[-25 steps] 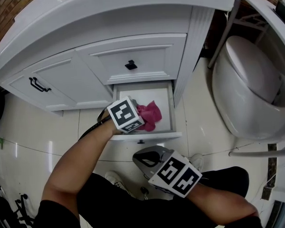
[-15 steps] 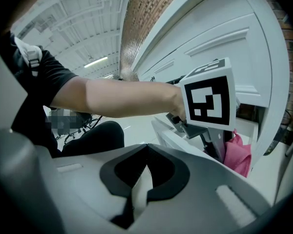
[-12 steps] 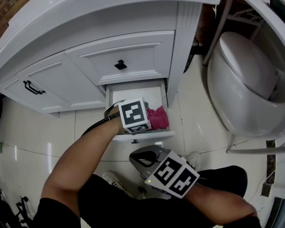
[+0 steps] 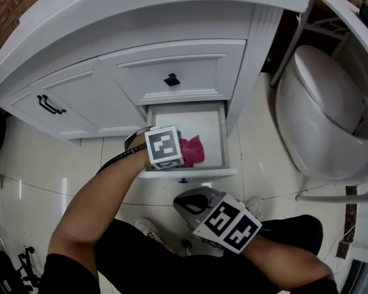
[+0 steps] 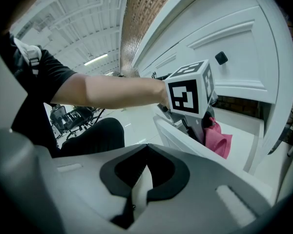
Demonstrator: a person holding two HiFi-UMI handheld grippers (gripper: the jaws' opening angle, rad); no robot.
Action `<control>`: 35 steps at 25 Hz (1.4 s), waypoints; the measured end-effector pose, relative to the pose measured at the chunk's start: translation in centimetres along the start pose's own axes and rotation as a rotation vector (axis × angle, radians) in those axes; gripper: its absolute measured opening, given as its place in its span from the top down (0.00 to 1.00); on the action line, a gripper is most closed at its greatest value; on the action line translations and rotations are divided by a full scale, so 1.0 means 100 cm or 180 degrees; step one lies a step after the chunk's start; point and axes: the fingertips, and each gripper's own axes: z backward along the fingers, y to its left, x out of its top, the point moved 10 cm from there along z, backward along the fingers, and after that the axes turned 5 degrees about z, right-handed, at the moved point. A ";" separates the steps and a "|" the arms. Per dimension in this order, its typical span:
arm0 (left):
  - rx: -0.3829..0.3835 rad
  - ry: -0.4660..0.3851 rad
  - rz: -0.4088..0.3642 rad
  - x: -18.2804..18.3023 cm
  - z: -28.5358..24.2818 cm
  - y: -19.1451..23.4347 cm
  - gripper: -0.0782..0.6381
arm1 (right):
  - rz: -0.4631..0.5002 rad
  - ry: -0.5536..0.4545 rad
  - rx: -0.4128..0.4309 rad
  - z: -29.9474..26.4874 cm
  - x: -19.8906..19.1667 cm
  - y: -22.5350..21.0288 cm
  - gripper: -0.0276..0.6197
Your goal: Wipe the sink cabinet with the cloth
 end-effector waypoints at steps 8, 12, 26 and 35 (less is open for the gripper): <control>0.0146 0.0172 0.0120 -0.041 0.019 0.011 0.77 | 0.0013 0.0082 0.0032 -0.014 0.002 0.002 0.95; 0.0157 0.0130 0.0187 -0.049 0.023 0.011 0.77 | 0.0022 0.0104 0.0034 -0.017 0.002 0.002 0.95; 0.0324 0.0107 0.0386 -0.056 0.025 0.009 0.77 | 0.0054 0.0117 -0.0056 -0.011 -0.003 0.012 0.95; 0.1213 -0.0869 0.0783 -0.046 0.073 -0.002 0.76 | 0.0059 0.0003 -0.0183 -0.001 -0.010 0.034 0.95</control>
